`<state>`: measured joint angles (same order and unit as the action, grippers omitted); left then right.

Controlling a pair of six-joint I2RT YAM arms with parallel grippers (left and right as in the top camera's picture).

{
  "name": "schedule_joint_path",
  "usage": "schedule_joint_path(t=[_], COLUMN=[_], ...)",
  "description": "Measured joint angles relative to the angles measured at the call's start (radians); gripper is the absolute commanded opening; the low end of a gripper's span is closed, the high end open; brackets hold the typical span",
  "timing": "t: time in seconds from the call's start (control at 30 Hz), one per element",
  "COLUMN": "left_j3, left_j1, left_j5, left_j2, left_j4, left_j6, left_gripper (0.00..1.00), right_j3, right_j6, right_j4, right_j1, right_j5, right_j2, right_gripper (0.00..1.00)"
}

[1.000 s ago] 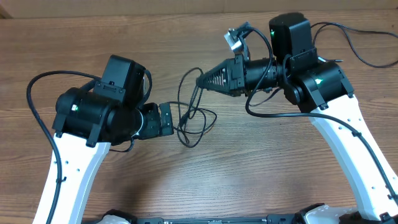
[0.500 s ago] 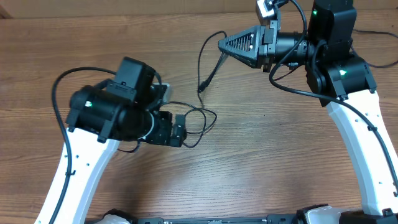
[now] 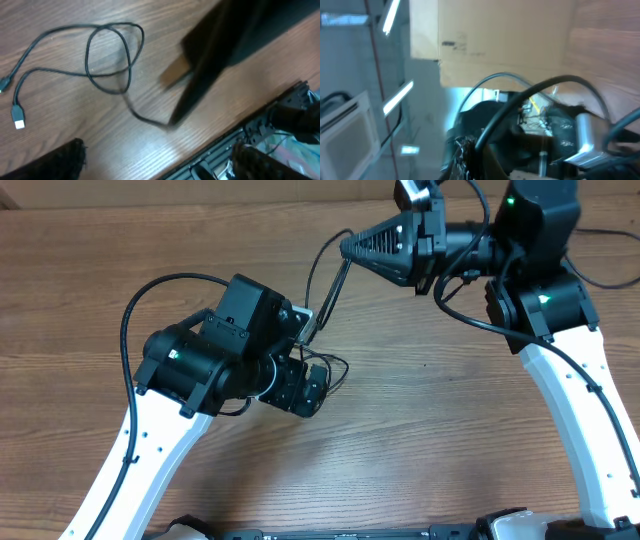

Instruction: Untangle cables

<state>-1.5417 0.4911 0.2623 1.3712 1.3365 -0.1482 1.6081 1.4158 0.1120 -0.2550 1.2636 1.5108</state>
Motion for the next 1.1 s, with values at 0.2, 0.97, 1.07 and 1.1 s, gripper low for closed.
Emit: schedule_joint_path(t=[0.2,0.97,1.07,1.1], left_j3=[0.058,0.076,0.076,0.076], left_j1=[0.0,0.0,0.0,0.0], left_j5=[0.016,-0.217,-0.262,-0.272], left_j2=[0.0,0.002,0.002,0.002], left_j4=[-0.069,-0.313,-0.314,-0.315], left_j6=[0.002,-0.164,-0.204,-0.215], left_gripper=[0.92,0.87,0.88,0.89], right_j3=[0.0,0.0,0.0,0.0], right_j6=[0.144,0.246,0.239,0.24], right_j4=[-0.154,-0.157,-0.184,-0.201], right_j1=[0.0,0.0,0.0,0.0], right_j5=[0.04,0.166,0.201,0.218], right_j2=[-0.006,-0.006,-0.006,-0.006], right_gripper=[0.04,0.04,0.04,0.04])
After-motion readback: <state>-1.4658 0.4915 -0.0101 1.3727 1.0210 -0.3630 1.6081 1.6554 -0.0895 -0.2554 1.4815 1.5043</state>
